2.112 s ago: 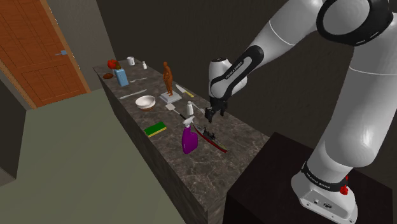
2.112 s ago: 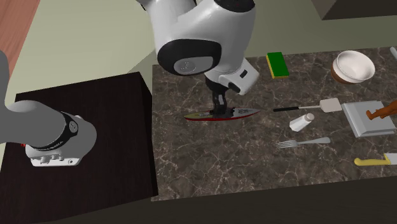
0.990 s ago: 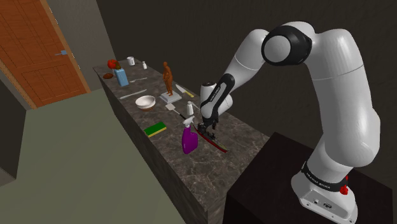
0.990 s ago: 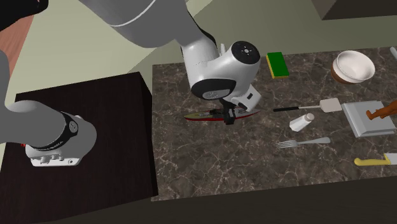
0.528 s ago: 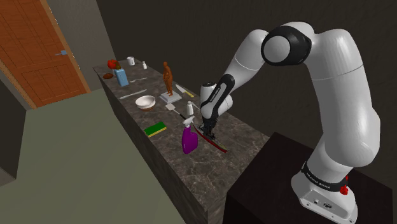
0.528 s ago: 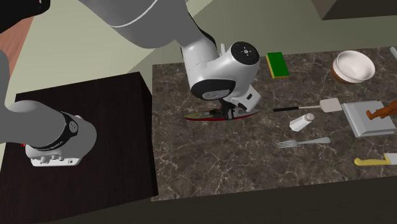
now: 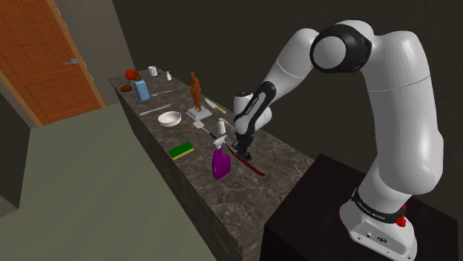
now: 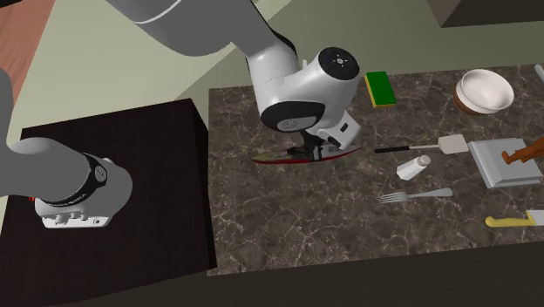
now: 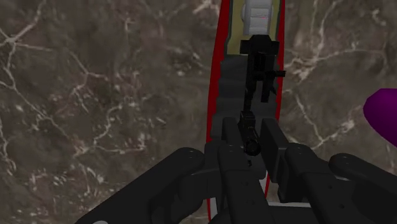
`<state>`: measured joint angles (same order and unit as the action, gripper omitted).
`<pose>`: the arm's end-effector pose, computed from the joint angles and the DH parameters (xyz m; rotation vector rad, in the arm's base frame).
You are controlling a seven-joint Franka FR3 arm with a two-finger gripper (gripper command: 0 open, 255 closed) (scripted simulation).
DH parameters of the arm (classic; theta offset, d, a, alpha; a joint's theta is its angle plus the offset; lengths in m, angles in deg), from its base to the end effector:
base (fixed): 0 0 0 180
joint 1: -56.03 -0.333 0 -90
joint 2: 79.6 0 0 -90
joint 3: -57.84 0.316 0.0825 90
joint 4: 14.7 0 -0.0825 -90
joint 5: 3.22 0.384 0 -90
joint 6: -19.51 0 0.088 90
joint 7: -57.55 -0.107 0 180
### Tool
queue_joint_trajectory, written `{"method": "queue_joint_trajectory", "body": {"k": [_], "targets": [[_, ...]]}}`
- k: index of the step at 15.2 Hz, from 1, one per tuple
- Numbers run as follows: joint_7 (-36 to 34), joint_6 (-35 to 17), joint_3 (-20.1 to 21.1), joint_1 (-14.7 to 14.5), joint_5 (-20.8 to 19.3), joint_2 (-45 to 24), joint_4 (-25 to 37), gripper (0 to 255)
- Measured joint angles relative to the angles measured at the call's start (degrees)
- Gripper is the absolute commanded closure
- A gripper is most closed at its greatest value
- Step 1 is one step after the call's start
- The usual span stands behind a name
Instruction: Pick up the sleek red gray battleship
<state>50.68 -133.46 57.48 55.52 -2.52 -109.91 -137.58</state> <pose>0.5651 0.0010 0.1513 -3.1331 0.1997 0.0062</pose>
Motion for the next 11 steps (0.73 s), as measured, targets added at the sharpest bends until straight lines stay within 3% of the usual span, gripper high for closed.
{"method": "queue_joint_trajectory", "body": {"k": [11], "targets": [[-0.06, 6.33, -0.10, -0.03, -0.13, 7.21, -0.86, 255]]}}
